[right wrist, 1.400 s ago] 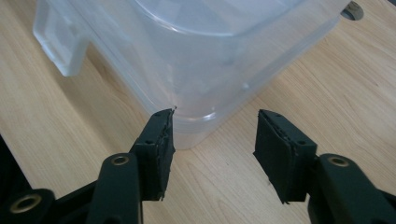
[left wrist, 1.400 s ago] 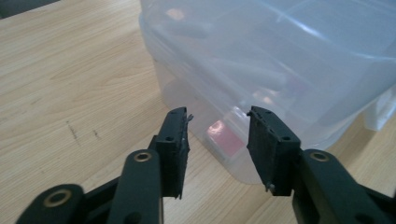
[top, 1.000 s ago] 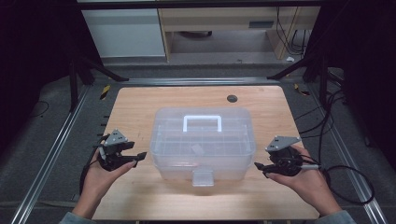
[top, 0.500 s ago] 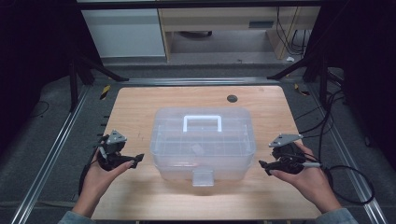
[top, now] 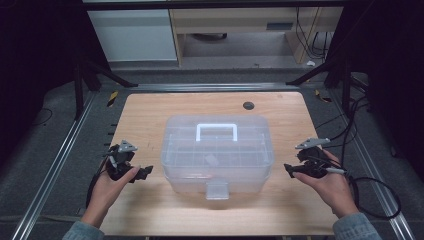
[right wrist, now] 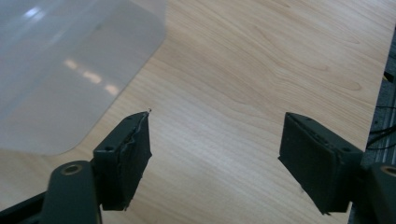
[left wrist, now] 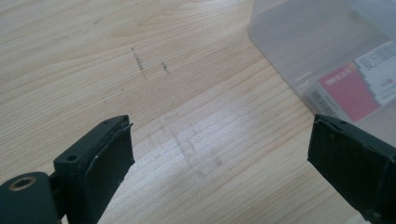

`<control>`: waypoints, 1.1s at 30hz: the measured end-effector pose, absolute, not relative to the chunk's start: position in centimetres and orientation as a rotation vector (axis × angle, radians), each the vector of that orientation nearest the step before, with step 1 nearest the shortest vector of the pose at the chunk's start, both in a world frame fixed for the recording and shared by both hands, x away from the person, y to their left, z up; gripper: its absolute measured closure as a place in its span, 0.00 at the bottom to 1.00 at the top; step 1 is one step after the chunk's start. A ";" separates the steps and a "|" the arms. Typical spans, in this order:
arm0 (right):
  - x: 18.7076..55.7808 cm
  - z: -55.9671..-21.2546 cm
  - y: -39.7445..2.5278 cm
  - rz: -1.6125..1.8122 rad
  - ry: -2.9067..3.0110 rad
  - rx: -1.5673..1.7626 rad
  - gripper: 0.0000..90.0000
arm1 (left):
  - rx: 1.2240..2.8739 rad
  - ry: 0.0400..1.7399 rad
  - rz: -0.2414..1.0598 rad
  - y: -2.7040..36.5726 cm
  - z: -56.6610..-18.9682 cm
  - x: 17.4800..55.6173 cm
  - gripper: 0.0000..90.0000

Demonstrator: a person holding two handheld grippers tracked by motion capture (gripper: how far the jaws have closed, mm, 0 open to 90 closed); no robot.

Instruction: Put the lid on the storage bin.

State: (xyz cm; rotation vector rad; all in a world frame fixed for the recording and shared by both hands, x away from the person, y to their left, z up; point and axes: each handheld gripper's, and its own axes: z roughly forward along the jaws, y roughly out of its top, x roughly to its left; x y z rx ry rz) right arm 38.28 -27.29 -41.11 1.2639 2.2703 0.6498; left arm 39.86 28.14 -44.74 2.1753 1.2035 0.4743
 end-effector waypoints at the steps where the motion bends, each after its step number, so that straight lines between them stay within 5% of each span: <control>1: 38.5 -41.3 -27.5 0.655 2.264 1.277 0.30 | 2.177 1.204 0.471 28.2 -44.9 40.0 0.06; 8: 40.5 -43.1 -28.5 0.690 2.242 1.334 0.47 | 2.196 1.223 0.460 28.5 -46.1 41.4 0.06; 19: 44.0 -45.7 -29.2 0.692 2.227 1.430 0.50 | 2.226 1.213 0.486 28.3 -47.7 44.6 0.06; 33: 48.4 -48.0 -30.9 0.764 2.049 1.570 0.22 | 2.203 1.268 0.507 28.6 -49.7 47.6 0.05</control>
